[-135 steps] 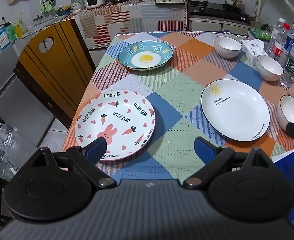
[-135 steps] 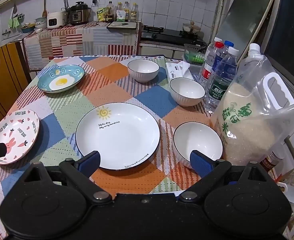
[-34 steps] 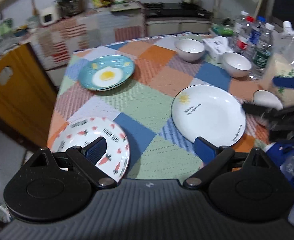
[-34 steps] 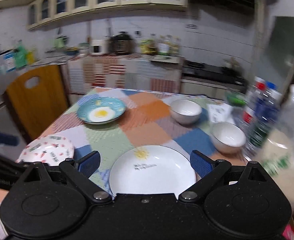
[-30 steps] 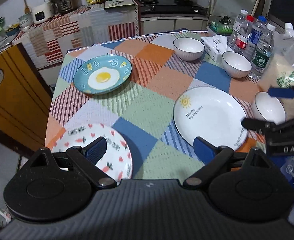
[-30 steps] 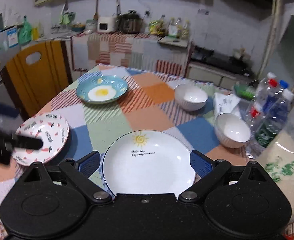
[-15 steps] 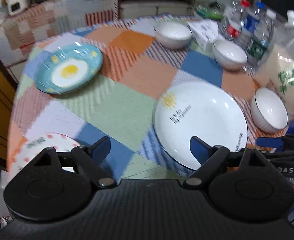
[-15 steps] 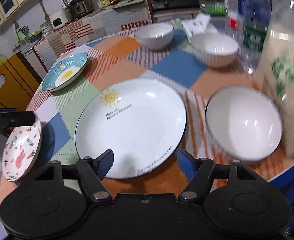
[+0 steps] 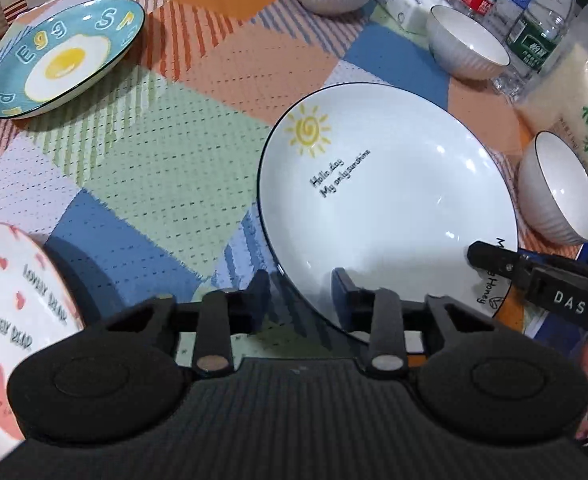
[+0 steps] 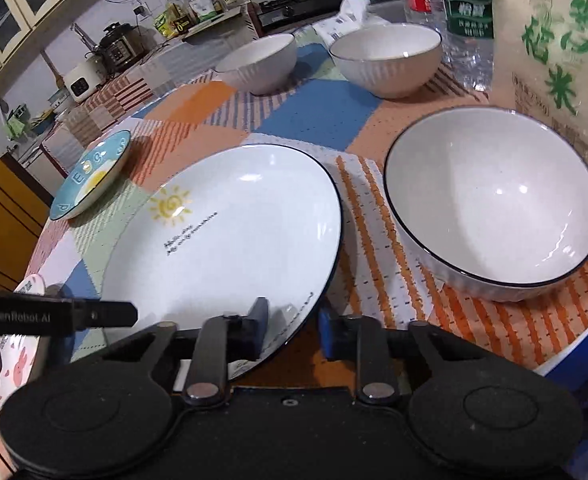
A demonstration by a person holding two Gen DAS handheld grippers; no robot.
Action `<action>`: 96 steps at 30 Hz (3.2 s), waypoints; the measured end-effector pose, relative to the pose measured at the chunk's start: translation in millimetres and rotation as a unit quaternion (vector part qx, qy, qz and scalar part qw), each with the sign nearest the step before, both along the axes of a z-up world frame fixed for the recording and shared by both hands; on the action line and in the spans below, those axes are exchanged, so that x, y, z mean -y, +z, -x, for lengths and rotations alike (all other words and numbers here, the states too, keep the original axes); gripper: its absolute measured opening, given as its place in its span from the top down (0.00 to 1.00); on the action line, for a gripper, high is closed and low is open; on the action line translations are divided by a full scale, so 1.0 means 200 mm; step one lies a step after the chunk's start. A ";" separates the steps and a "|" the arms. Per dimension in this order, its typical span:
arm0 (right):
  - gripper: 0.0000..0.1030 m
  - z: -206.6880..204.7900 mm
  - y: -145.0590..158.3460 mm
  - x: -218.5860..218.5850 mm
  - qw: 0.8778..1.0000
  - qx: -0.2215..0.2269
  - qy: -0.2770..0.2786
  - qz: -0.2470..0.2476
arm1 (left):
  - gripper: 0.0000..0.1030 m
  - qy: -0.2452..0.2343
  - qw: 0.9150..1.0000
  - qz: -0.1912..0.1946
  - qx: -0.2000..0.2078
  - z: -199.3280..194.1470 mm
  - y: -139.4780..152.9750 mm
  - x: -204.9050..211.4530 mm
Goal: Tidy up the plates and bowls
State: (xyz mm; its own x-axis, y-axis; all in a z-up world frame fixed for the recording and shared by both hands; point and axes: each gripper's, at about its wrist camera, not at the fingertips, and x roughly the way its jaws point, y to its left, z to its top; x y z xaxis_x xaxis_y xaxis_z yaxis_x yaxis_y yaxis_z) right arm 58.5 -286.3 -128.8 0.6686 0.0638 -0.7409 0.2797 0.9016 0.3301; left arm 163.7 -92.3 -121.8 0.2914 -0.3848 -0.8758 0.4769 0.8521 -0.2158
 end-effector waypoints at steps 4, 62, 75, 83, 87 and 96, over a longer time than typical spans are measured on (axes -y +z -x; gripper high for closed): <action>0.75 0.00 -0.03 0.02 0.999 0.033 0.001 0.001 | 0.75 0.014 0.999 0.029 -0.010 -0.03 -0.03 -0.01; 0.73 -0.73 0.14 -0.05 0.985 -0.030 0.133 0.103 | 0.76 0.109 0.991 0.028 -0.073 -0.57 0.00 -0.09; 0.44 -0.64 0.39 -0.13 0.961 -0.035 0.235 0.144 | 0.72 0.064 0.997 -0.014 -0.049 -0.42 0.35 -0.15; 0.33 -0.46 0.64 -0.30 0.932 0.021 0.310 0.188 | 0.59 0.059 0.997 -0.040 -0.033 -0.20 0.56 -0.34; 0.32 -0.39 0.72 -0.35 0.926 0.036 0.331 0.178 | 0.48 0.056 0.998 -0.042 -0.009 -0.05 0.67 -0.43; 0.24 -0.23 0.86 -0.51 0.913 0.070 0.371 0.153 | 0.38 0.074 0.996 -0.043 0.005 0.19 0.79 -0.61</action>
